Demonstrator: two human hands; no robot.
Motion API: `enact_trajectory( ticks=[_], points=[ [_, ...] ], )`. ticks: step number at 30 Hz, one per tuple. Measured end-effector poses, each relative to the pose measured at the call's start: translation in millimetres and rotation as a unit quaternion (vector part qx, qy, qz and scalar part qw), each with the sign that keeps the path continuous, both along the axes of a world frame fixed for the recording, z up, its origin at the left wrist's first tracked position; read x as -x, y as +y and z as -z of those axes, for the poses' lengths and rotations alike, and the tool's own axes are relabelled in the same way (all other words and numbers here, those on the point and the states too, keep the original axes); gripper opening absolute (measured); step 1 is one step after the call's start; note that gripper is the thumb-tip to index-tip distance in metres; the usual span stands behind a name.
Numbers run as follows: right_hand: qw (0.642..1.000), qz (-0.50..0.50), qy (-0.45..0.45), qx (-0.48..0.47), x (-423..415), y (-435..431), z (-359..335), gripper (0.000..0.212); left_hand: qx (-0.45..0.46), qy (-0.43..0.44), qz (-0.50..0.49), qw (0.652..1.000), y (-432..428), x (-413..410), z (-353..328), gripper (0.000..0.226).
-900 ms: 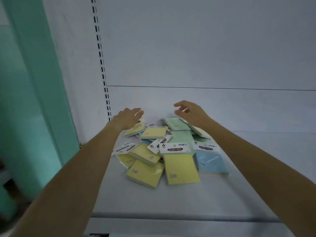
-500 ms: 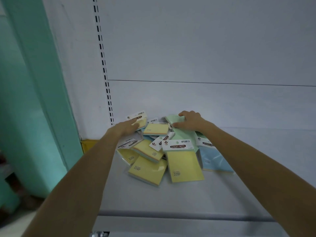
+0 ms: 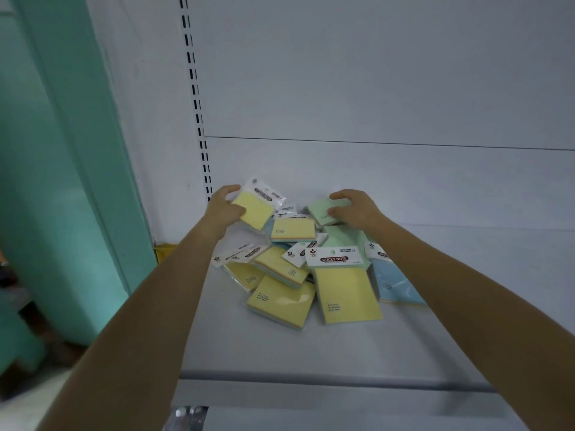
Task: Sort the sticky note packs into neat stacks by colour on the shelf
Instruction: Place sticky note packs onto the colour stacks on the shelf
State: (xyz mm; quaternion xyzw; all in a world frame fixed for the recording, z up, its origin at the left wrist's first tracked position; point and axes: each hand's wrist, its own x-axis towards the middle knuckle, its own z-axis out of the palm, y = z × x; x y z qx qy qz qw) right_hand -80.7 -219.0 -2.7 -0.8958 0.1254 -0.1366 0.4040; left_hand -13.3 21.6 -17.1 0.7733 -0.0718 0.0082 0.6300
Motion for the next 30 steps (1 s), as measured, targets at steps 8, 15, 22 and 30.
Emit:
enact_trajectory(
  ticks=[8, 15, 22, 30],
  points=[
    [0.953, 0.009, -0.184, -0.239, 25.1, -21.0, -15.5, 0.037, 0.144, 0.014, -0.029, 0.989, -36.7, 30.7, -30.1, 0.044],
    [0.918, 0.023, -0.168, -0.360, 104.9, -135.0, -24.4, 0.043, 0.151, -0.022, 0.029, 0.988, -145.6, 78.6, -45.2, 0.040],
    [0.942, 0.094, -0.146, -0.286, 233.8, -289.4, -1.8, 0.042, 0.143, 0.004, 0.096, 0.985, -314.3, 162.0, -27.2, 0.042],
    [0.930, 0.210, -0.136, -0.268, 358.2, -438.5, 22.5, 0.042, 0.122, 0.055, 0.178, 0.975, -496.7, 253.7, -3.6, 0.044]
  ],
)
